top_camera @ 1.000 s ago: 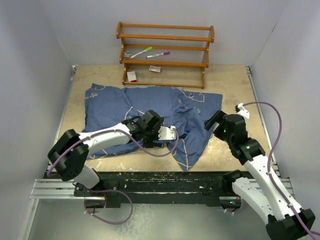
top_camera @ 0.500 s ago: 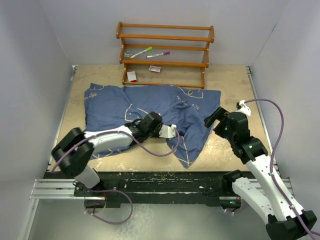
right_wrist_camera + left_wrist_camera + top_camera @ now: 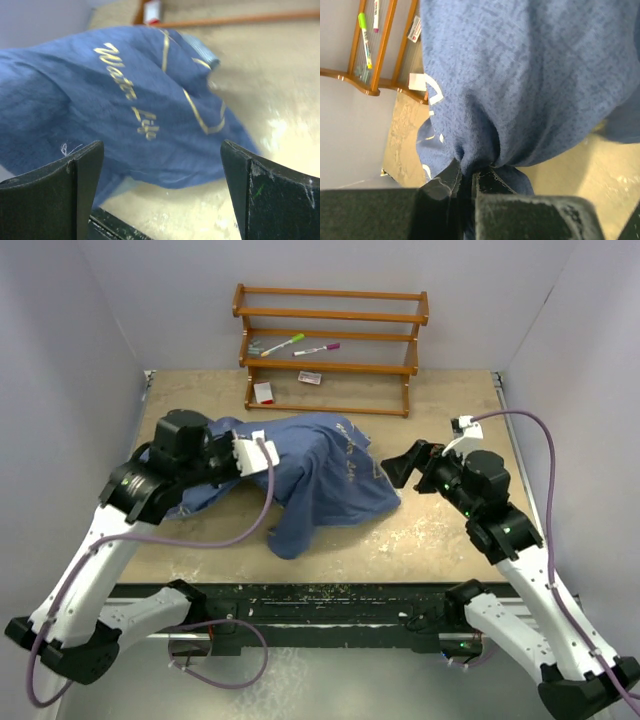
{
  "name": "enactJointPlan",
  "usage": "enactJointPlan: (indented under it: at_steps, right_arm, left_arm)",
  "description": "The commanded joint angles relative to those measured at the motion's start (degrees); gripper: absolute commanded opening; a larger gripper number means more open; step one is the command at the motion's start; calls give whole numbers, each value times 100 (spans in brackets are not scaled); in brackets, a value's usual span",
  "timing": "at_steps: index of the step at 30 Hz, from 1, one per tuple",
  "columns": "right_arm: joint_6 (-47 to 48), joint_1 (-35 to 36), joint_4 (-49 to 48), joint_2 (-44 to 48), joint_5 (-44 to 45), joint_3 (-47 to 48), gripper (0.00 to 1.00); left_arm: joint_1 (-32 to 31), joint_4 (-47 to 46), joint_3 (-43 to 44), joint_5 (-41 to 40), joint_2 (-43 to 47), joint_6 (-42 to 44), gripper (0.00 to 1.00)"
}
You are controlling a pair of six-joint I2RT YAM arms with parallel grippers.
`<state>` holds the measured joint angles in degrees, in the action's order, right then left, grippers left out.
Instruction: Remove the pillowcase from the pillow
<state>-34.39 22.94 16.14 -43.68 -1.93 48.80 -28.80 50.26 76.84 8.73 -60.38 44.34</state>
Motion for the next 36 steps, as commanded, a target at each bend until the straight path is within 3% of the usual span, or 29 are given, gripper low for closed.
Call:
enactJointPlan:
  at_steps: [1,5,13,20,27,28,30,34,36]
  right_arm:
    - [1541,37,-1565,191,-1332,284,100]
    - [2374,253,-2129,-278,-2198,239,100]
    - [4667,2235,-2389,-1291,-1455,450,100]
    - [5736,2919,-2436,-2292,-1523,1187,100]
    - [6363,3682,-3235,-3014,-892,948,98]
    - [6316,3711,-3538,-3044,-767,771,95]
    - [6184,3716,-4026,-3040,-637,572,75]
    - [5305,3613,-4124,-2824,-870,921,30]
    - [4919,3414,-3496,-2850,-996,1566,3]
  left_arm:
    - [-30,736,602,471,141,491,0]
    - [-30,1038,954,591,108,375,0]
    - [-30,1244,957,664,254,588,0]
    - [-30,1411,1053,1063,245,829,0]
    - [-30,1396,1187,1432,391,926,0]
    - [-30,1380,1230,1484,416,934,0]
    - [-30,1299,1272,1542,477,946,0]
    - [-30,923,1142,1440,623,886,0]
    - [-30,688,1027,1314,671,809,4]
